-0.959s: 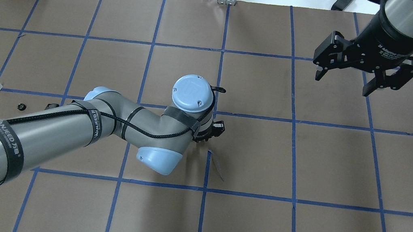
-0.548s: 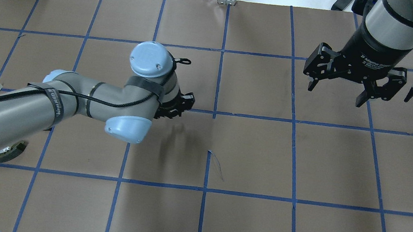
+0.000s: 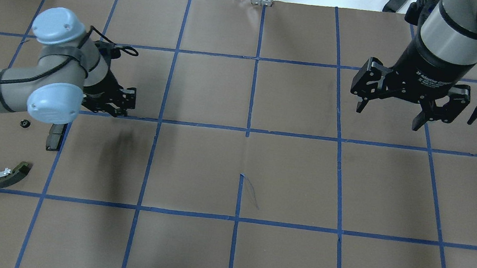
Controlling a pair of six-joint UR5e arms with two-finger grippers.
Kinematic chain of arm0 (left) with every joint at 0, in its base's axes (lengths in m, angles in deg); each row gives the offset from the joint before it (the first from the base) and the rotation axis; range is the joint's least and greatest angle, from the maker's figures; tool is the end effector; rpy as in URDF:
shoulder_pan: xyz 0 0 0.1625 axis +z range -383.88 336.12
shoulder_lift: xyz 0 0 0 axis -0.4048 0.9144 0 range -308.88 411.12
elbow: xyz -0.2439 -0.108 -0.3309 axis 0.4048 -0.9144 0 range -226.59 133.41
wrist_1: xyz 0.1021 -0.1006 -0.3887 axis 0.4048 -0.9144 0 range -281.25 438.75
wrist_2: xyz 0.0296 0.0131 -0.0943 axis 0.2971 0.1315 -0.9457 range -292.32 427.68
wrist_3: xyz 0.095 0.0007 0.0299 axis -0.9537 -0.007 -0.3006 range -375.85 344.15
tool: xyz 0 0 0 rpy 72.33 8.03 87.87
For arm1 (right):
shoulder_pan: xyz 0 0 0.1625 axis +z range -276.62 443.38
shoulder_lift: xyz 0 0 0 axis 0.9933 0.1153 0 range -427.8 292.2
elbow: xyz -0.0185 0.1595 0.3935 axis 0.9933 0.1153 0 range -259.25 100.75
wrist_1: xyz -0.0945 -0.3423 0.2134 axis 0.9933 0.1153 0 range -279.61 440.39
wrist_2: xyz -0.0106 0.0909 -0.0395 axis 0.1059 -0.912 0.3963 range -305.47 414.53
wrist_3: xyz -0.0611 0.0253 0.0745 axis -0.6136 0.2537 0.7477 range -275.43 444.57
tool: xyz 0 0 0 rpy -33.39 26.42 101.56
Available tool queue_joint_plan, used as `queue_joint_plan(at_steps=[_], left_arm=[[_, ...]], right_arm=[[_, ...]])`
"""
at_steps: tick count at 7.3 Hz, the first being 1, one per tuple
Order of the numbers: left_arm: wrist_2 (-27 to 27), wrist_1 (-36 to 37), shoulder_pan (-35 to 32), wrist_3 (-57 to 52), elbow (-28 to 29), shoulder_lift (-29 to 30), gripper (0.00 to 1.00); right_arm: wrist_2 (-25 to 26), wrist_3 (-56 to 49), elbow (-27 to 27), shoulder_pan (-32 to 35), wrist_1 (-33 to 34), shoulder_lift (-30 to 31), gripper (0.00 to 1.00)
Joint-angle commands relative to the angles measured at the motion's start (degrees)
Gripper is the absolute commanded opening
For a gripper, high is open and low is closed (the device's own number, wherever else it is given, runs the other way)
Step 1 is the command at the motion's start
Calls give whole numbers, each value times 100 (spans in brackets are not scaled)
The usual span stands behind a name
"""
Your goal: Place bearing gear from tray to pile
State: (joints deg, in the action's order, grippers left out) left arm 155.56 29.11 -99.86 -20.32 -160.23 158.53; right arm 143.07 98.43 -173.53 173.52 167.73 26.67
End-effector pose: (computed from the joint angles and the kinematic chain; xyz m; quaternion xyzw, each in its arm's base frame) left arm -0.0066 -0.5391 0.2097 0.0833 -0.9963 -0.0029 0.0193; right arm 0.1371 -0.4541 0.4836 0.1197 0.9925 0.0230 0.0100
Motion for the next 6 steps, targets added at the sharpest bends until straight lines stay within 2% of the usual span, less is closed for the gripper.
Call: queue_joint_plan(at_steps=[1,3,5,6], left_arm=[[262,-229,1256,-1973,18,17,0],[511,-160,1873,-2855,61,105,0],[651,-125,1981,-2859,62,184,0],[626,-116,1981,-2876,71,193,18]], right_arm=[[128,-6,-11,-5,-33,11,100],[164,-6,-11,-14,2,28,100],[138,-15,15,-40,3,37,100],[120,-24,24,-84,3,28,100]])
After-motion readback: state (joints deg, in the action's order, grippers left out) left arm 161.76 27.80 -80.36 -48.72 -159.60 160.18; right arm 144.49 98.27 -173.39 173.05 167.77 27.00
